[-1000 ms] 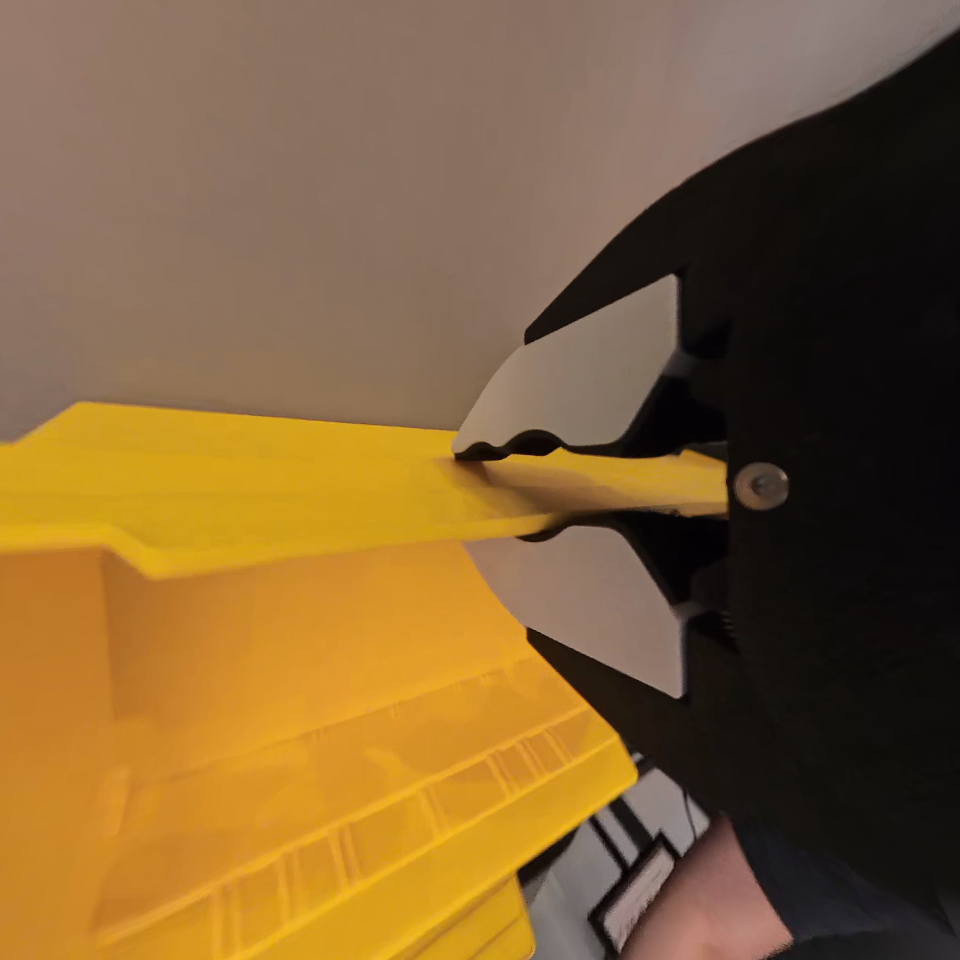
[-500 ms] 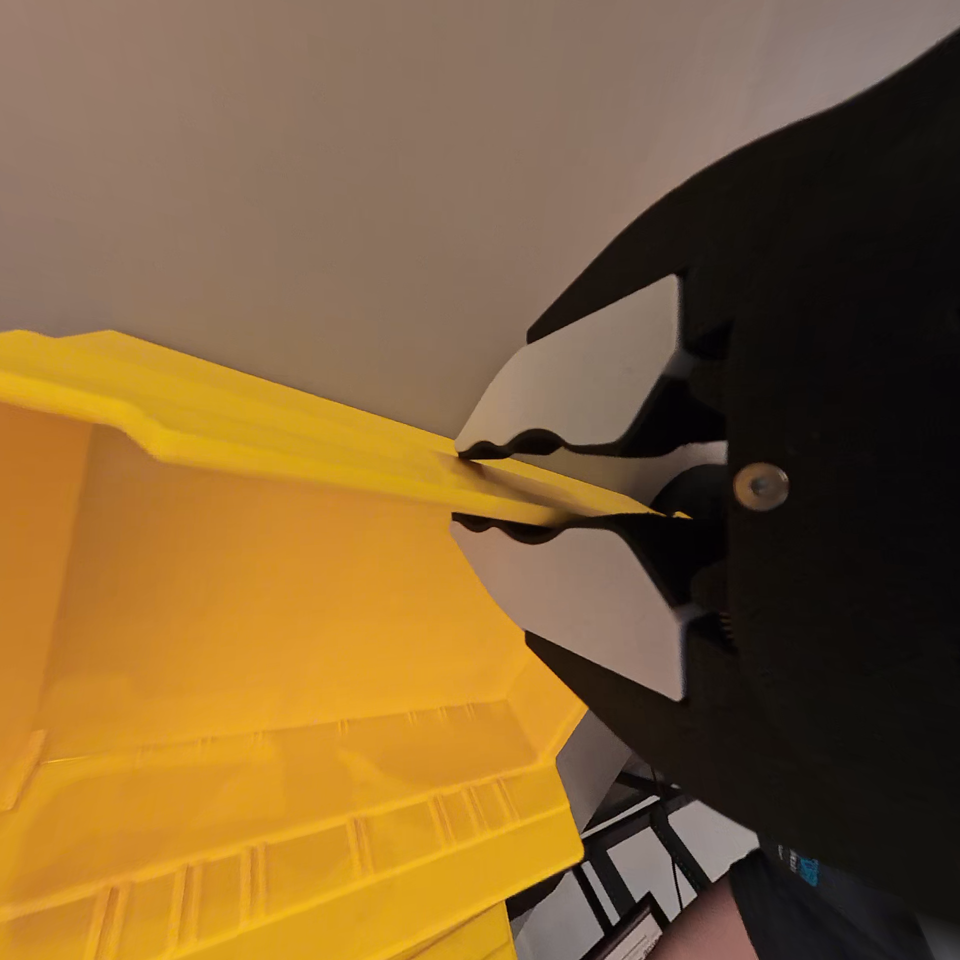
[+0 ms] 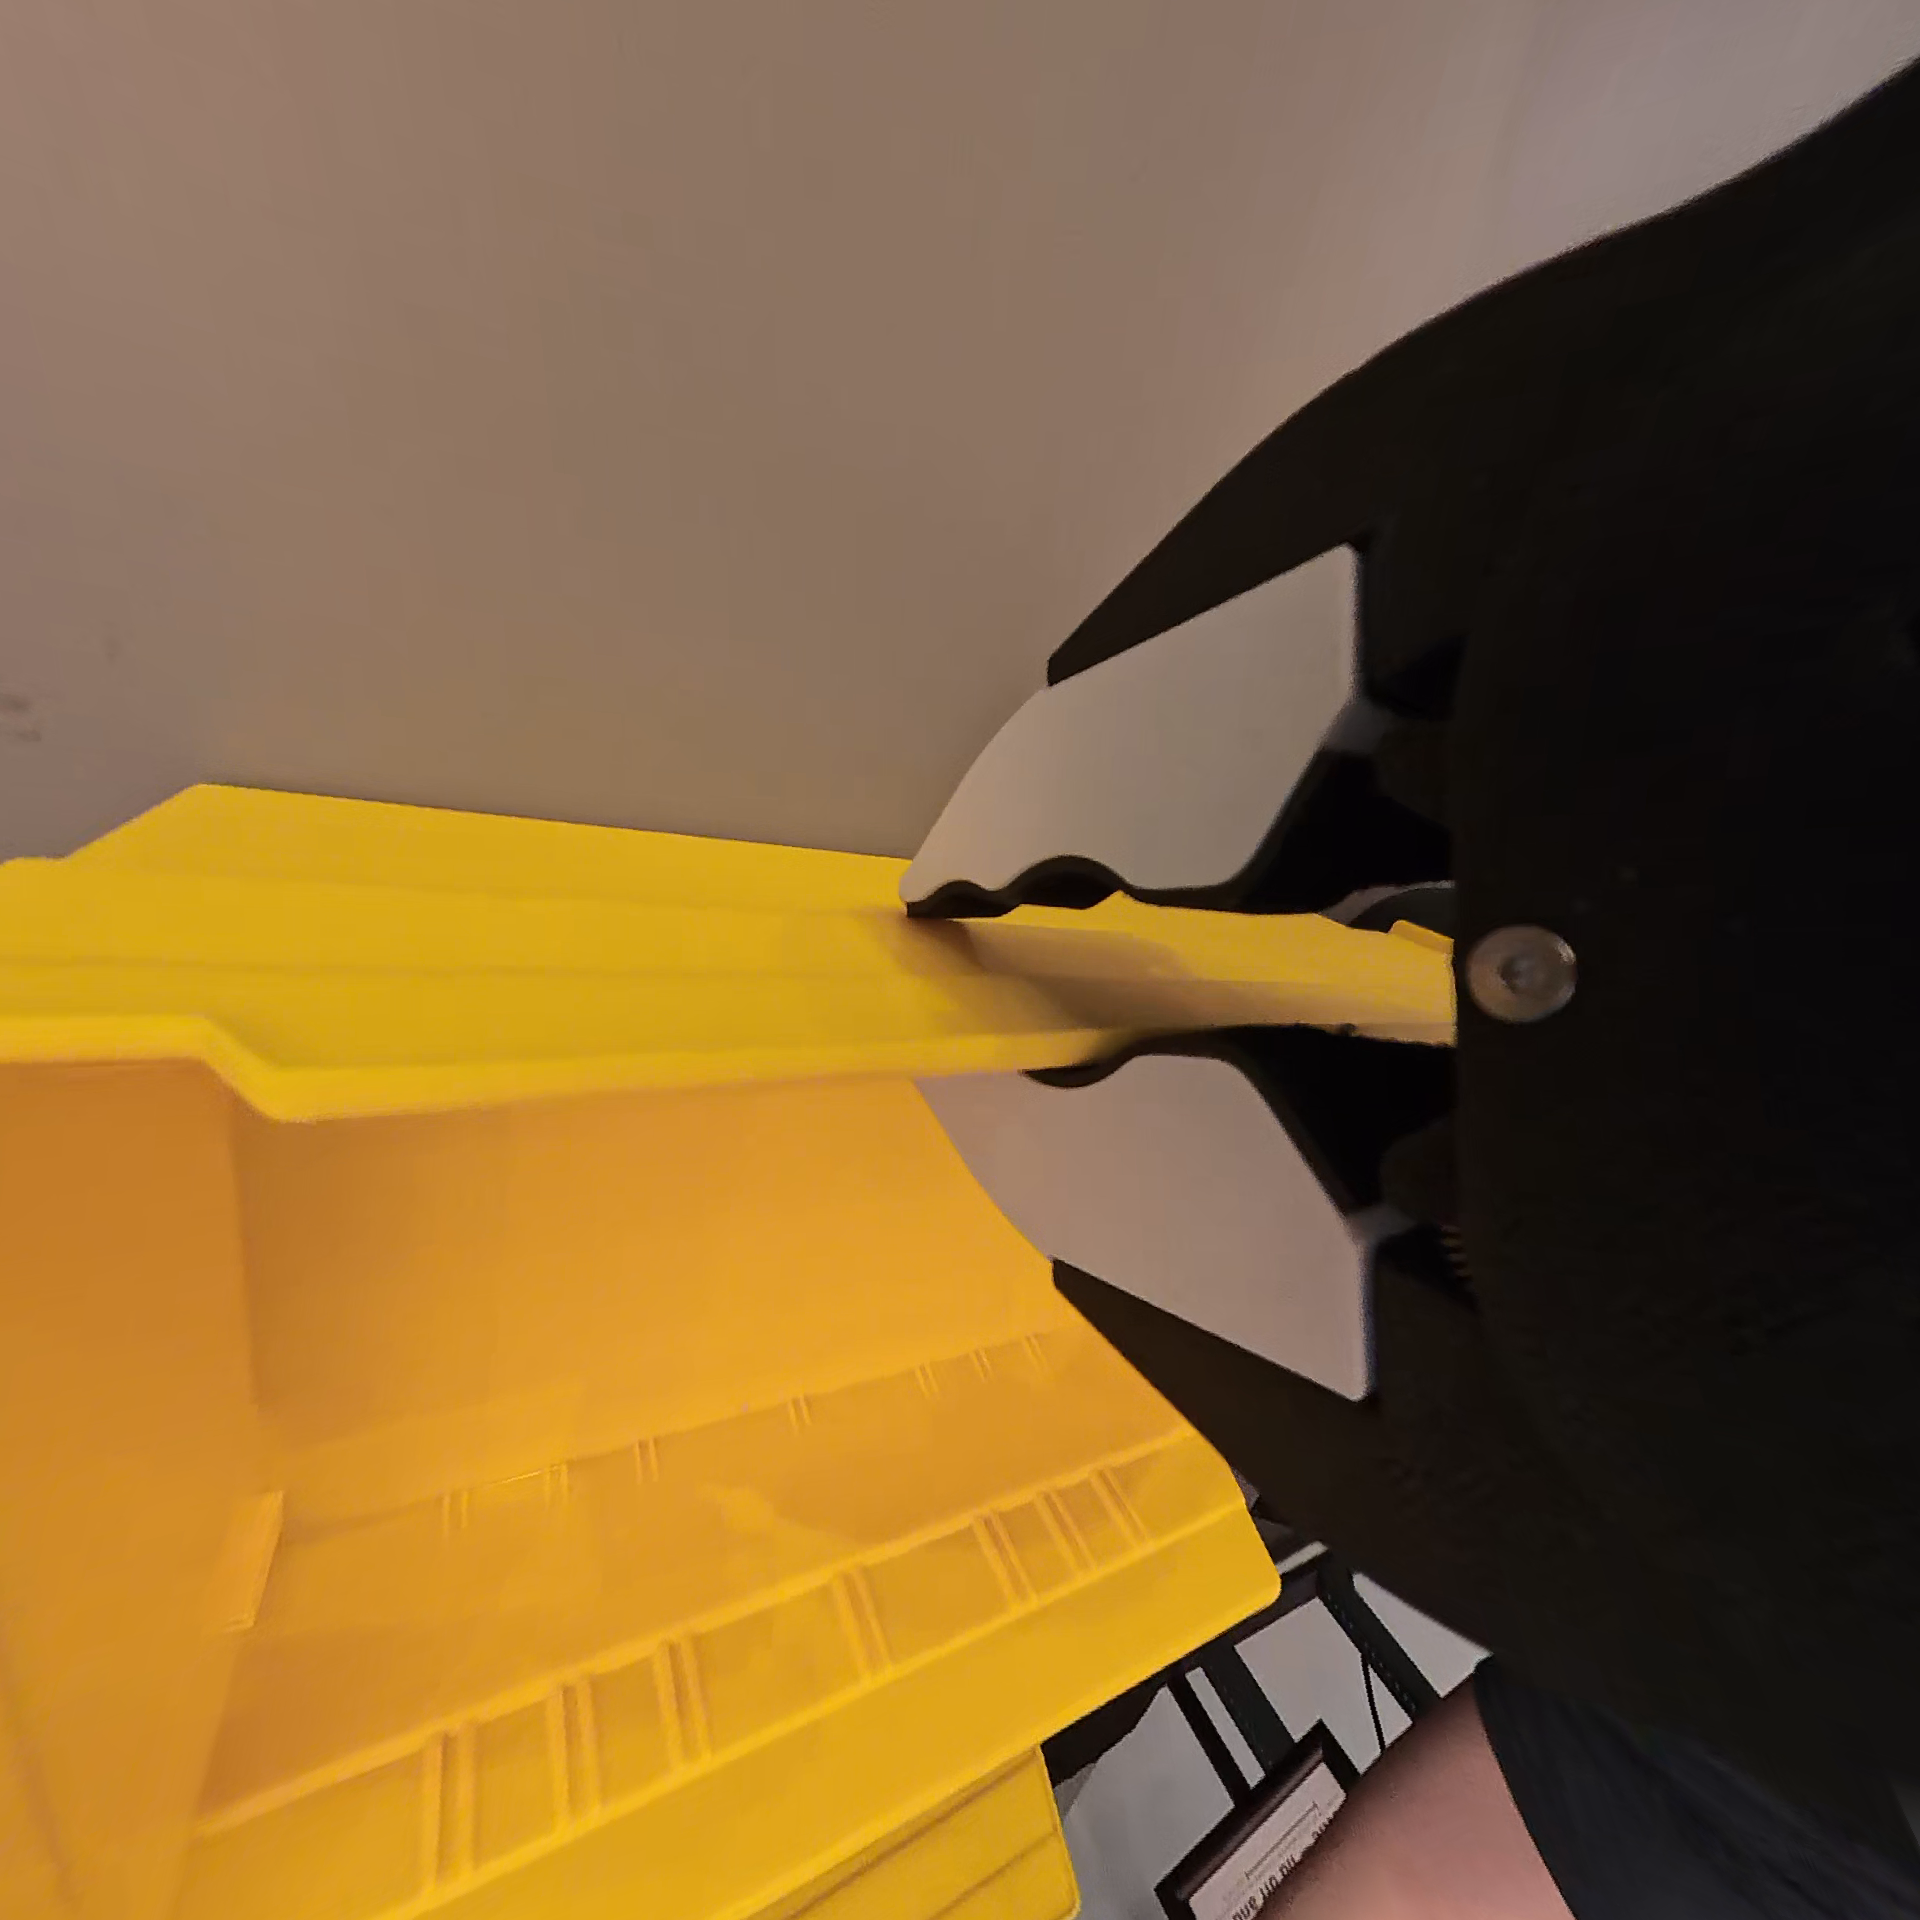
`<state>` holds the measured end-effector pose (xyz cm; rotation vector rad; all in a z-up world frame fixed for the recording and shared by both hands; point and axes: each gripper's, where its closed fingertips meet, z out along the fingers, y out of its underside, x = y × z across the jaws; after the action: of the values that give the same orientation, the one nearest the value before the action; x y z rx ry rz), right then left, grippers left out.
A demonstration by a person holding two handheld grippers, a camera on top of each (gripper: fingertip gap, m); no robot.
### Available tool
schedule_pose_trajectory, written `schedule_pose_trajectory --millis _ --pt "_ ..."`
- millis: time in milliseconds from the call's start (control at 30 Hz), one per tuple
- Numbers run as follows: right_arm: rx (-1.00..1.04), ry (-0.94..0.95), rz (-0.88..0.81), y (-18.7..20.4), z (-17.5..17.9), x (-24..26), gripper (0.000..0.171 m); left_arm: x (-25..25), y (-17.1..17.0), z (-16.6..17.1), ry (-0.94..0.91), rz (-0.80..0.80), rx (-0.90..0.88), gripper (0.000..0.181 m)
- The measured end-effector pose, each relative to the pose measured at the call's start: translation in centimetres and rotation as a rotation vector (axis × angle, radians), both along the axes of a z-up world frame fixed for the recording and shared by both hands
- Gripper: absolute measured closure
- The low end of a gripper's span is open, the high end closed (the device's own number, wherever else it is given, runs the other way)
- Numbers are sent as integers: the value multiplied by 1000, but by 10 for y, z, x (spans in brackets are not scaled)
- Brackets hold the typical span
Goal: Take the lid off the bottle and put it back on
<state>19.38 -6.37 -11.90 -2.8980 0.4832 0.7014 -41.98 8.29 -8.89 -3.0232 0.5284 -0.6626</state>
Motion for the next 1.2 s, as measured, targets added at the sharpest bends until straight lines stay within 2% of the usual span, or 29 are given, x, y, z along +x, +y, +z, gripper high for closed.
schedule_pose_trajectory --millis 333,600,900,1200 --pt "6 60 -7 -1 2 -2 146 -15 9 0 -27 76 27 172" --pt "6 71 -118 6 2 4 147 -20 13 1 -61 105 31 171" --pt "-6 27 28 -4 1 -2 149 -24 19 1 -91 145 43 170" --pt "-18 23 76 -14 1 -1 148 -32 25 2 -126 176 51 169"
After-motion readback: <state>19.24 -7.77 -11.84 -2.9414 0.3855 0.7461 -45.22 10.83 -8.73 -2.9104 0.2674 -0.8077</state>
